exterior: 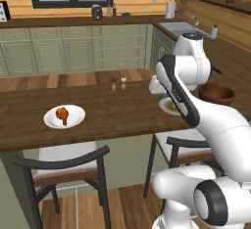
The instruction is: Pick the chicken drumstick and potato from their plates and place them in the bowl. Then put the bowl in the fridge.
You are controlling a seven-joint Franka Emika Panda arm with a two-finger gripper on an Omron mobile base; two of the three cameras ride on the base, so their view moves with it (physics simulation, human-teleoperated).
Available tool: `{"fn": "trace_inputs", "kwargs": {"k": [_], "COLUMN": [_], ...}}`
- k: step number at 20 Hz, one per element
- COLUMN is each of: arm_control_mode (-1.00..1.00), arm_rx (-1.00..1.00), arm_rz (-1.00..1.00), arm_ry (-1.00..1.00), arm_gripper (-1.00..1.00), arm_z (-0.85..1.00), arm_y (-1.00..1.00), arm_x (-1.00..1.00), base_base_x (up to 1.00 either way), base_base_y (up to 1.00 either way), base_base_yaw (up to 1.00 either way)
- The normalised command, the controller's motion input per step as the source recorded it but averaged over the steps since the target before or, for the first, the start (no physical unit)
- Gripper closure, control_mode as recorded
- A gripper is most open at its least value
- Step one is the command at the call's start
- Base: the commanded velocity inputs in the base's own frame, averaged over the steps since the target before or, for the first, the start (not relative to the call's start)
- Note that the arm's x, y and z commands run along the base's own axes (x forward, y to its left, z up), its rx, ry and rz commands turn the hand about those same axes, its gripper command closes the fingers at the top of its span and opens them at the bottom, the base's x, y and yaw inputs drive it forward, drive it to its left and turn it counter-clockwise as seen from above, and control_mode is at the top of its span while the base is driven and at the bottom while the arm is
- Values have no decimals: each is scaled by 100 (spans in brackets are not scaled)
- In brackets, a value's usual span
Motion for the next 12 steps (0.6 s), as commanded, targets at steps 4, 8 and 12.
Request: {"fn": "trace_inputs", "kwargs": {"k": [4, 8, 12], "arm_control_mode": [-100, -100, -100], "arm_rx": [0, 0, 1], "arm_rz": [0, -4, -17], "arm_ry": [-1, 0, 9], "arm_gripper": [-100, -100, -100], "arm_z": [-2, -15, -25], "arm_y": [-1, -44, -80], "arm_x": [-27, -35, 4], "base_base_x": [0, 0, 0], "base_base_y": [0, 0, 0], "base_base_yaw": [0, 0, 0]}}
